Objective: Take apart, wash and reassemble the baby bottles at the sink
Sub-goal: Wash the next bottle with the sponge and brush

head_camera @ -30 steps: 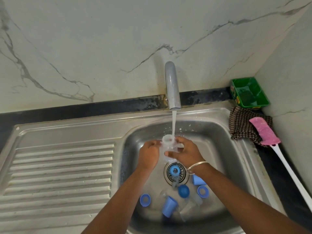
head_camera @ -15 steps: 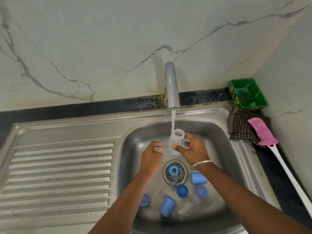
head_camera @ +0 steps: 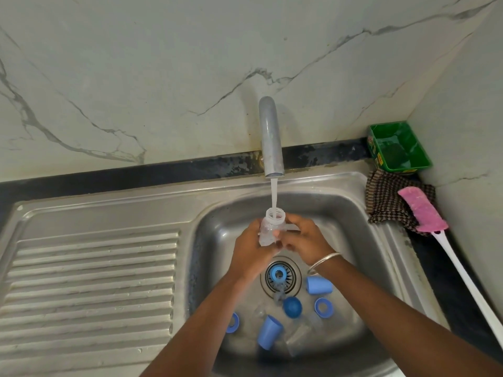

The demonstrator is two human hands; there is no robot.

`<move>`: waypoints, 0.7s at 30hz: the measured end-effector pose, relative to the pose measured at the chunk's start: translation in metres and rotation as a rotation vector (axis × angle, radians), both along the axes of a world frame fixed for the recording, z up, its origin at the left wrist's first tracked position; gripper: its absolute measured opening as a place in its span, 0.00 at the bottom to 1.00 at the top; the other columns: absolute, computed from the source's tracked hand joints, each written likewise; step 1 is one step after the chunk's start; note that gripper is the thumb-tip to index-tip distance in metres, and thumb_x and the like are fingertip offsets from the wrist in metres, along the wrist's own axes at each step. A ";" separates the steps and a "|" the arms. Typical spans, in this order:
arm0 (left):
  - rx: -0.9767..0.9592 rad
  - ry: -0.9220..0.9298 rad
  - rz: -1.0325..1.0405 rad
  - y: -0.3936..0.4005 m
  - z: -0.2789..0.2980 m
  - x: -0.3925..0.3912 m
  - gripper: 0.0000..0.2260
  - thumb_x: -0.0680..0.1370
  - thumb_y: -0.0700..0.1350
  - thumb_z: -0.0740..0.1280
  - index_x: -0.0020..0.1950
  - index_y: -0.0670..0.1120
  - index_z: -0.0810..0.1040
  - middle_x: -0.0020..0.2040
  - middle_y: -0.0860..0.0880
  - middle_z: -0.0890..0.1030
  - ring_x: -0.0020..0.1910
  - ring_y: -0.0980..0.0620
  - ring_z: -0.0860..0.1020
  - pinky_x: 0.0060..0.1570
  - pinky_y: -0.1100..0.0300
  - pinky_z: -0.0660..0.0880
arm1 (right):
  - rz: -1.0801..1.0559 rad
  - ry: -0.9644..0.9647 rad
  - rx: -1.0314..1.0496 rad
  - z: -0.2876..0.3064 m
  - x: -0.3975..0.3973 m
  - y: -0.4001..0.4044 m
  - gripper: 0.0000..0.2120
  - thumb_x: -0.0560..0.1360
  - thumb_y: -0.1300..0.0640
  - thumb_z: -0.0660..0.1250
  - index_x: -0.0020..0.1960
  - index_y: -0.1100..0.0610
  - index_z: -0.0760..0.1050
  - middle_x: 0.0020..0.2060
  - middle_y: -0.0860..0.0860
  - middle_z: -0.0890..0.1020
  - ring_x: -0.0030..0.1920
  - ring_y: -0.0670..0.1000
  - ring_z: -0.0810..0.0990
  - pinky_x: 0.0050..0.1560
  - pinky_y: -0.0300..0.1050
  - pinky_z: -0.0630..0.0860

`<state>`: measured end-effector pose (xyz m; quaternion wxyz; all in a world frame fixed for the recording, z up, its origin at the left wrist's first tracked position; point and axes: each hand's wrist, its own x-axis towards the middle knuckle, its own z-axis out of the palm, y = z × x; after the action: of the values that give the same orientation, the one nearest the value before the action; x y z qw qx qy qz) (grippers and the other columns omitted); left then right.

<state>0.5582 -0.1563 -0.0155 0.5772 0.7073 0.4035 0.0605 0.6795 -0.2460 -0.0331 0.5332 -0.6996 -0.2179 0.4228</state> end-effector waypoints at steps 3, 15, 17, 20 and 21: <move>0.031 0.088 0.011 0.004 0.001 0.003 0.19 0.72 0.52 0.76 0.61 0.54 0.76 0.51 0.58 0.82 0.48 0.64 0.79 0.40 0.73 0.73 | -0.152 0.031 0.037 0.017 0.016 0.006 0.17 0.74 0.66 0.64 0.60 0.52 0.78 0.51 0.52 0.82 0.50 0.55 0.82 0.47 0.47 0.80; -0.538 0.356 0.314 -0.005 0.001 0.015 0.22 0.70 0.62 0.73 0.53 0.46 0.78 0.32 0.45 0.73 0.22 0.54 0.68 0.26 0.65 0.67 | 0.251 -0.931 -0.328 0.116 0.048 0.087 0.14 0.79 0.54 0.67 0.57 0.63 0.78 0.50 0.60 0.82 0.53 0.61 0.80 0.53 0.49 0.75; -0.557 0.363 0.345 -0.006 0.001 0.016 0.20 0.71 0.61 0.72 0.50 0.46 0.77 0.33 0.45 0.74 0.23 0.54 0.68 0.26 0.65 0.68 | 0.218 -0.961 -0.335 0.113 0.049 0.088 0.14 0.79 0.56 0.66 0.58 0.65 0.78 0.53 0.62 0.82 0.55 0.62 0.80 0.55 0.51 0.75; -0.556 0.398 0.354 -0.007 0.002 0.015 0.18 0.71 0.62 0.72 0.47 0.47 0.76 0.33 0.45 0.75 0.23 0.54 0.68 0.25 0.66 0.66 | 0.036 -0.808 -0.222 0.099 0.046 0.090 0.11 0.77 0.54 0.67 0.52 0.62 0.79 0.47 0.58 0.83 0.49 0.59 0.81 0.54 0.54 0.79; -0.548 0.412 0.346 -0.008 0.003 0.015 0.18 0.71 0.62 0.72 0.46 0.48 0.77 0.33 0.45 0.75 0.23 0.54 0.68 0.25 0.66 0.66 | -0.027 -0.749 -0.194 0.094 0.046 0.091 0.10 0.77 0.54 0.67 0.50 0.61 0.79 0.45 0.57 0.83 0.47 0.58 0.81 0.53 0.54 0.79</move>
<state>0.5734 -0.1645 -0.0122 0.6330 0.4457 0.6256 -0.0965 0.7252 -0.1551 0.0608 0.3536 -0.8554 -0.3475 0.1496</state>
